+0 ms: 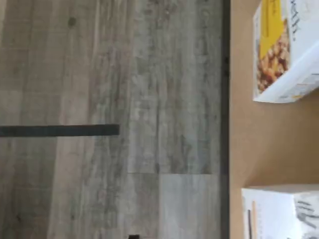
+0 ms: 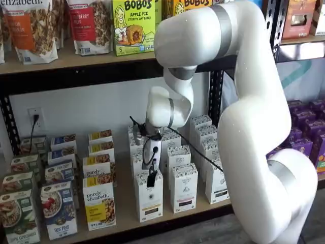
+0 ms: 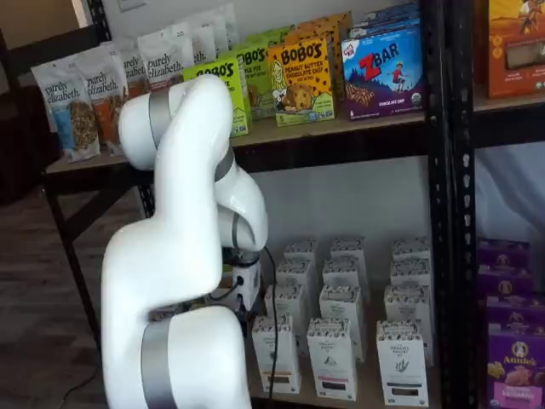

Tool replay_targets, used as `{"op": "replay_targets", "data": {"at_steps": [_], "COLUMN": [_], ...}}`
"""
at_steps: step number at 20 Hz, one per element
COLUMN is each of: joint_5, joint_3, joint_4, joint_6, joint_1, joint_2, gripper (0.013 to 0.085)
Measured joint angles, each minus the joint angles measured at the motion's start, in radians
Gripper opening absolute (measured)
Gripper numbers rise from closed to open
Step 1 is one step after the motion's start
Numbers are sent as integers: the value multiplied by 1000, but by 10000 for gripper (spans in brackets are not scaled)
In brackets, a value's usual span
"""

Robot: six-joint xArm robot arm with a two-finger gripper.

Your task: Pick up the white box with a yellow strip in the middle, on the bottom shelf, the fourth box from the left

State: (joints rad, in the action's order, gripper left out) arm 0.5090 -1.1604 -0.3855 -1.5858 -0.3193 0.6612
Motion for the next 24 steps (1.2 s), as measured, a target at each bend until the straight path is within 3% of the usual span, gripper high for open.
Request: {"op": "replay_targets", "data": {"at_steps": [17, 24], "joint_5": [-47, -25], "joint_3": [-190, -287], "joint_4": [-8, 33], "joint_6": [-24, -6], "joint_1": [20, 40], "joint_2": [174, 254], "gripper": [850, 850]}}
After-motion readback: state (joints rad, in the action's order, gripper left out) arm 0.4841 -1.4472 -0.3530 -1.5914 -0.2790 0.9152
